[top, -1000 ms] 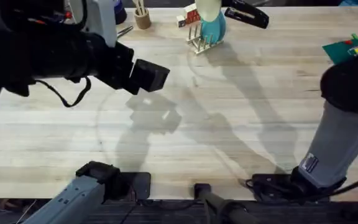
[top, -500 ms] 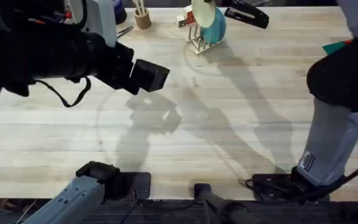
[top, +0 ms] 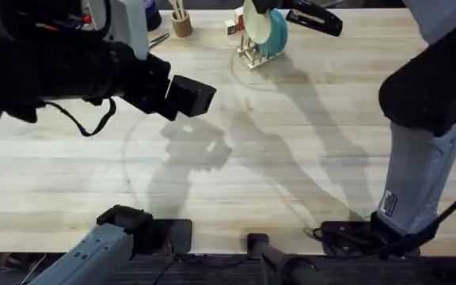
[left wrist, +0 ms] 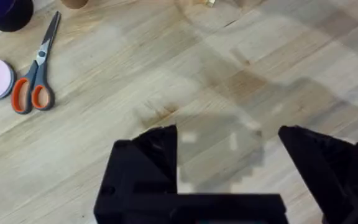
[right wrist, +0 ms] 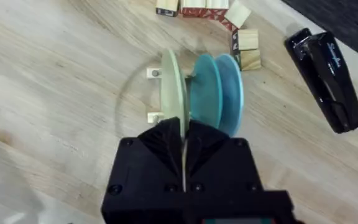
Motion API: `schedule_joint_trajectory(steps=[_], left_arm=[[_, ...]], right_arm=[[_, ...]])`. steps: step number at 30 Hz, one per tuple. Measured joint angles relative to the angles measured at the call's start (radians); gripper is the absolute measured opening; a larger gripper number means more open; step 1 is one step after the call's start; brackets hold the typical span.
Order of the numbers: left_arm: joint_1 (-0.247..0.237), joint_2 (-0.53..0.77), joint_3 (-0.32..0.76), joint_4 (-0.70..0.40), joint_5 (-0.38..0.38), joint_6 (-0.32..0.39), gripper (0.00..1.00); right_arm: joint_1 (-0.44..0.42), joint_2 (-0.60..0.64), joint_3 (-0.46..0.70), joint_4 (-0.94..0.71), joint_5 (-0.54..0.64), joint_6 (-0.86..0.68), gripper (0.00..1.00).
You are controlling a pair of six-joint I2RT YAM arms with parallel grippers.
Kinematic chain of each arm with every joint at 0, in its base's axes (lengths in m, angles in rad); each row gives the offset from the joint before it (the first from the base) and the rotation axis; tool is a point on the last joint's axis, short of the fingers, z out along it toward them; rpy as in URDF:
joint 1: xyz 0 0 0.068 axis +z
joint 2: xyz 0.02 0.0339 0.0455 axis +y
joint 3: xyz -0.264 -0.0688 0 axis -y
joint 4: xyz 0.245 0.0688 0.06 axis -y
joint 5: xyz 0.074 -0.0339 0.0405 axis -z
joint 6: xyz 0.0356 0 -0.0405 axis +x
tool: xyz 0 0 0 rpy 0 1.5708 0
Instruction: Pick up the plates from the table one by one and place each into a slot on the dish rack.
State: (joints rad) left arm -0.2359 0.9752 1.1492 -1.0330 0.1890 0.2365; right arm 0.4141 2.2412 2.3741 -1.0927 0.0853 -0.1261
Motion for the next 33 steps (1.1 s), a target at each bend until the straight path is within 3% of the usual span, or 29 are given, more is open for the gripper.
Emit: schedule_joint_trajectory(steps=[19, 33], left_arm=[[0.0, 0.0, 0.0, -0.003, 0.0, 0.0, 0.995], [0.0, 0.0, 0.0, -0.02, -0.002, 0.0, 0.995]], right_arm=[[0.0, 0.009, 0.0, 0.014, 0.0, 0.0, 0.029], [0.0, 0.081, 0.0, 0.022, -0.004, 0.0, 0.029]])
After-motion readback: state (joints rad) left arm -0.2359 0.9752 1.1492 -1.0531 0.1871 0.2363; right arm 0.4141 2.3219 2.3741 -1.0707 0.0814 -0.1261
